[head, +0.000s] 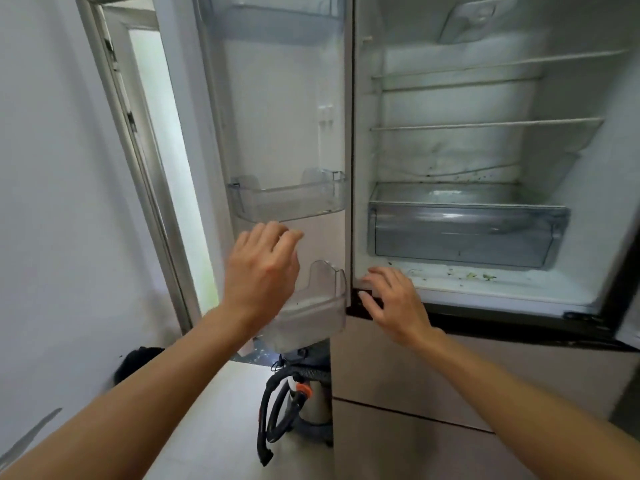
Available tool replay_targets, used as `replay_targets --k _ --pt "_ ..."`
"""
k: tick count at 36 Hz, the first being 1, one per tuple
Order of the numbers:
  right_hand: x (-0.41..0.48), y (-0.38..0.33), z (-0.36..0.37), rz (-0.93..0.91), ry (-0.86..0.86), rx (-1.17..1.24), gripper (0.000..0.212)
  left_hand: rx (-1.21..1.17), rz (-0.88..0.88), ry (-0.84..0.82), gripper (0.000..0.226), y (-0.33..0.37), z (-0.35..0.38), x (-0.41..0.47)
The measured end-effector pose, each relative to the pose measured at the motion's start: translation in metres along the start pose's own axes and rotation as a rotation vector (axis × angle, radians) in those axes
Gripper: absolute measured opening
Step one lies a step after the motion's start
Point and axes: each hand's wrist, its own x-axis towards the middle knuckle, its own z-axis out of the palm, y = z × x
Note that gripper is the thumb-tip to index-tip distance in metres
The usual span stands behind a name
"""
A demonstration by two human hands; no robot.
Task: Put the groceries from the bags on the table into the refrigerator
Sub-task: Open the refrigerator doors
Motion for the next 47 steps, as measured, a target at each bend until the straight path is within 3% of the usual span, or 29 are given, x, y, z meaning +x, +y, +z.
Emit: replay_targets --k 6,11,15,21,29,33,39,43,47 --pt "0.017 0.084 -0.057 0.241 0.011 -0.199 0.031 -0.182 0.075 -0.177 0.02 0.059 0.067 0.041" --pt "0.031 0.164 -0.088 0.364 0.019 -0.294 0.033 -0.183 0.093 -0.293 0.018 0.096 0.144 0.074" --pt "0.062 0.256 -0.1 0.448 0.011 -0.348 0.036 -0.218 0.062 -0.4 0.018 0.13 0.245 0.122" --pt "0.093 0.279 -0.096 0.37 0.001 -0.446 0.054 -0.142 -0.033 -0.506 0.027 0.123 0.307 0.132" --pt "0.145 0.361 -0.079 0.266 -0.102 -0.498 0.087 -0.132 -0.078 -0.608 0.06 0.128 0.425 0.171" --pt "0.144 0.371 -0.064 0.237 -0.027 -0.529 0.079 -0.055 -0.051 -0.553 0.061 0.125 0.449 0.164" --pt "0.132 0.374 -0.058 0.176 0.029 -0.601 0.059 -0.078 -0.056 -0.381 0.042 0.129 0.451 0.156" --pt "0.125 0.364 -0.059 0.173 0.115 -0.647 0.042 -0.08 -0.031 -0.362 0.036 0.128 0.438 0.151" --pt "0.115 0.347 -0.069 0.192 0.094 -0.683 0.038 -0.091 -0.021 -0.353 0.03 0.128 0.417 0.147"
